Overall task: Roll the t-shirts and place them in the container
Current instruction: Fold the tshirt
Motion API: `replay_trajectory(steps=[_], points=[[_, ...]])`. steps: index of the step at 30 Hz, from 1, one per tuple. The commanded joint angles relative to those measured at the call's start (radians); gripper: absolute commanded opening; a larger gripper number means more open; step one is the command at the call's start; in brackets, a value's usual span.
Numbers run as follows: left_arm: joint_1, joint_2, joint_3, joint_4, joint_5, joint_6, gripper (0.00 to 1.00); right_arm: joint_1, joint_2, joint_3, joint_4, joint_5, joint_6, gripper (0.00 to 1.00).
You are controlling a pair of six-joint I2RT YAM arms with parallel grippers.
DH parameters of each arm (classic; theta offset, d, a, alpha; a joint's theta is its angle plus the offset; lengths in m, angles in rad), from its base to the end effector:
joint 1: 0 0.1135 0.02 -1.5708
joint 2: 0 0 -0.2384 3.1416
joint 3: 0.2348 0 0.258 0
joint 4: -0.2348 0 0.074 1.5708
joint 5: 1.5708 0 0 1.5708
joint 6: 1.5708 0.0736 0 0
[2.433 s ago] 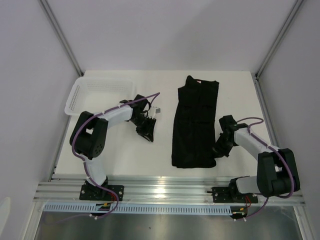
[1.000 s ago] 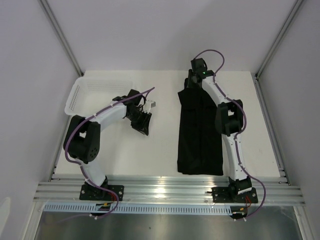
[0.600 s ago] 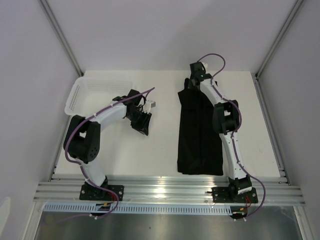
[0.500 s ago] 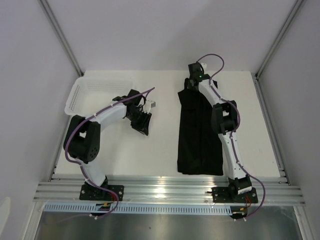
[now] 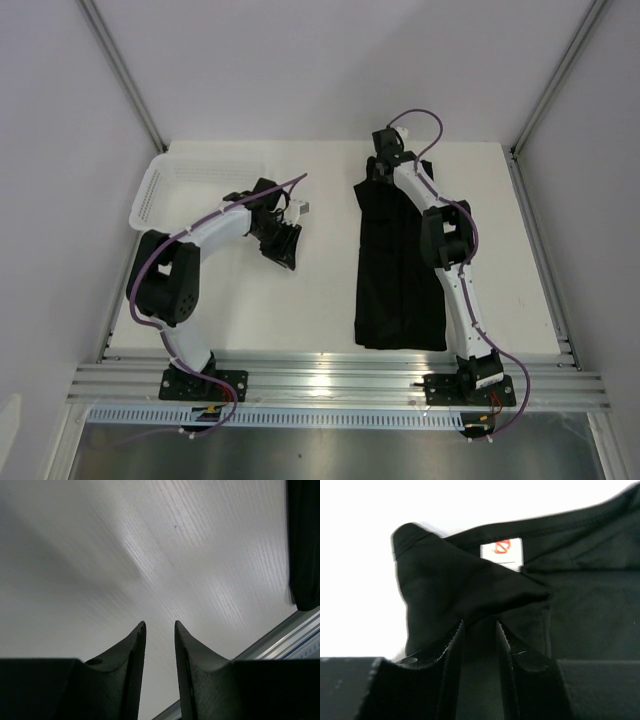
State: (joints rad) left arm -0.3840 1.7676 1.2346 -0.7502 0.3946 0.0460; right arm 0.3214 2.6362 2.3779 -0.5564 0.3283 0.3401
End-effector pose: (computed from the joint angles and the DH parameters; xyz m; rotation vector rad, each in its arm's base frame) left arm 0.3171 -0.1587 0.1354 0.6908 2.7755 -0.6330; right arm 0.5626 0.1623 0.1183 0.1748 2.3248 -0.0644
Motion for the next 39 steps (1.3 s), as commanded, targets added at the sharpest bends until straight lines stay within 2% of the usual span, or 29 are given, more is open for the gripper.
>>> replay_trajectory(steps=[1,7,15,27,36,39], points=[[0.013,0.003,0.017,0.005,0.004,0.022,0.33,0.013,-0.114,-0.002,0.068,-0.063,-0.105,0.35],[0.017,0.001,0.016,0.006,0.006,0.023,0.33,0.016,-0.139,-0.049,0.098,-0.253,-0.191,0.35],[0.020,-0.002,0.011,0.005,0.004,0.025,0.33,0.033,-0.088,-0.029,0.064,-0.282,-0.208,0.35],[0.022,0.007,0.014,0.002,0.007,0.023,0.33,0.039,-0.053,-0.017,0.016,-0.224,-0.205,0.35],[0.022,0.010,0.019,-0.001,0.010,0.023,0.33,0.045,-0.015,0.009,-0.088,-0.198,-0.193,0.33],[0.022,0.012,0.019,0.000,0.010,0.023,0.33,0.042,-0.018,-0.020,-0.085,-0.221,-0.182,0.28]])
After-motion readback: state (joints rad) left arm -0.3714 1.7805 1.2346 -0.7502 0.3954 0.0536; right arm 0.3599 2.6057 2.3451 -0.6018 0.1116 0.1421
